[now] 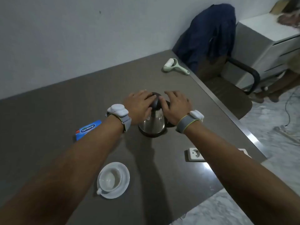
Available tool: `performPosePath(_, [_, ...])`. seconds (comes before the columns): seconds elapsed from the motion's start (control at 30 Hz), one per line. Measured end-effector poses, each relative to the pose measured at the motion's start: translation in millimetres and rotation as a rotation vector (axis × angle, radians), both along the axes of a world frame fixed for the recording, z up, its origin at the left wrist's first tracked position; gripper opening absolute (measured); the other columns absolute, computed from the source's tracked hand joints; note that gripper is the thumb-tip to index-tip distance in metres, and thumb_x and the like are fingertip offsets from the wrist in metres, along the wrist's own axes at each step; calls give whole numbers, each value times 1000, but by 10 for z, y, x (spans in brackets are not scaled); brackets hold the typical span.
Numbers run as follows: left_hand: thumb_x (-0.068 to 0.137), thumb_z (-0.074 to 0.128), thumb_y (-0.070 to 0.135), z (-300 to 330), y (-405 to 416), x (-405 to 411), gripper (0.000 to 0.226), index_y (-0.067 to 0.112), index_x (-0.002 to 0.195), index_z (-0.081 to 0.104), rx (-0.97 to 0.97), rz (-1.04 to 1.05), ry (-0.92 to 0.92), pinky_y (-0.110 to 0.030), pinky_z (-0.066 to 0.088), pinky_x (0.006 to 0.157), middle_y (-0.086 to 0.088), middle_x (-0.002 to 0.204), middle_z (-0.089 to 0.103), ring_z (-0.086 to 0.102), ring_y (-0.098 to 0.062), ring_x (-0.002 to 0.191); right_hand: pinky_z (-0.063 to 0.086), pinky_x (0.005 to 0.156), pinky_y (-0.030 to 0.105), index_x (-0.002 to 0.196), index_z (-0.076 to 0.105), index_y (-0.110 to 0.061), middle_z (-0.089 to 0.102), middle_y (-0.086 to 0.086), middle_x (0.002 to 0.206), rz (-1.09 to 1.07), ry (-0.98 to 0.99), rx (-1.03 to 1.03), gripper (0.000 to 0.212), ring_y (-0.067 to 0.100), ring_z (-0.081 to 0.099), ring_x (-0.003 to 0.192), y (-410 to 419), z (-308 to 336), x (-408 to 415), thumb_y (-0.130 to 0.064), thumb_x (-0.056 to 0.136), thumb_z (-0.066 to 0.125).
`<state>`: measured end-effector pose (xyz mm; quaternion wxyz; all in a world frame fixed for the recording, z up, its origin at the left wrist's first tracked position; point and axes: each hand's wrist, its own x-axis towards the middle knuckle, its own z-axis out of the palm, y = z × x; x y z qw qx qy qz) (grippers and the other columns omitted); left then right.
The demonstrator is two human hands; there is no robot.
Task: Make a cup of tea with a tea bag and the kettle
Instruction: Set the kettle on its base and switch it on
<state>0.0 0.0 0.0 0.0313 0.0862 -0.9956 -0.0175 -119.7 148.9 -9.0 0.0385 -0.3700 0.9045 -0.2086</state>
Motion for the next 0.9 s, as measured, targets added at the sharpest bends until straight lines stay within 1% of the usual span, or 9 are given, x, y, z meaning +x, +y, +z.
performPosePath(0.17, [91,53,29,-124,-29,-58,55,18,144,46,-20,-50,-25,-44,34,107,-6,150,45,36,-28,142,40,107,50,142,53,-27,57,7,141,-37,-80,63,53,32,53,127,120,-99,-122,-56,103,33])
performPosePath(0.27, [87,57,23,-165,-8,-87,55,15,141,51,-26,-92,-1,-46,35,107,-7,150,46,40,-28,142,40,108,51,140,54,-27,60,6,136,-61,-143,79,48,31,56,123,199,-188,-169,-51,104,33])
performPosePath(0.33, [84,58,21,-176,-24,-104,56,14,139,52,-42,-108,1,-47,33,109,-6,150,47,41,-27,141,41,105,52,132,58,-28,64,4,125,-72,-178,84,42,29,59,114,237,-247,-172,-47,105,33])
performPosePath(0.43, [84,57,20,-173,-52,-127,57,15,141,50,-71,-130,-28,-49,28,113,-5,152,45,41,-25,141,45,98,52,113,63,-28,65,1,104,-84,-203,73,37,27,61,98,250,-317,-164,-45,106,31])
performPosePath(0.57, [87,55,22,-148,-75,-164,58,17,144,46,-101,-125,-82,-48,21,118,-3,156,39,38,-22,143,48,93,53,103,63,-23,60,-3,89,-115,-230,10,37,29,62,90,248,-365,-151,-40,107,31])
performPosePath(0.67, [88,55,22,-127,-72,-192,58,20,145,44,-105,-115,-112,-45,18,119,0,157,37,41,-22,141,49,92,54,102,63,-17,60,1,89,-132,-264,-30,36,33,61,90,248,-388,-156,-36,107,33])
performPosePath(0.77, [89,55,21,-101,-66,-210,57,21,145,45,-108,-111,-114,-44,17,118,1,157,37,44,-22,138,48,94,55,101,64,-16,64,5,92,-145,-302,-76,36,34,61,92,249,-394,-163,-36,107,35])
performPosePath(0.83, [89,54,20,-91,-56,-217,56,21,145,45,-111,-104,-118,-44,17,118,2,157,37,42,-19,139,47,96,55,103,64,-18,66,4,95,-150,-325,-105,35,33,61,95,257,-402,-169,-38,107,36])
performPosePath(0.9, [89,53,19,-89,-47,-222,56,21,145,45,-110,-96,-117,-43,17,118,2,157,36,42,-18,139,45,100,54,110,65,-25,70,-1,103,-161,-355,-125,33,29,62,102,253,-397,-167,-44,106,38])
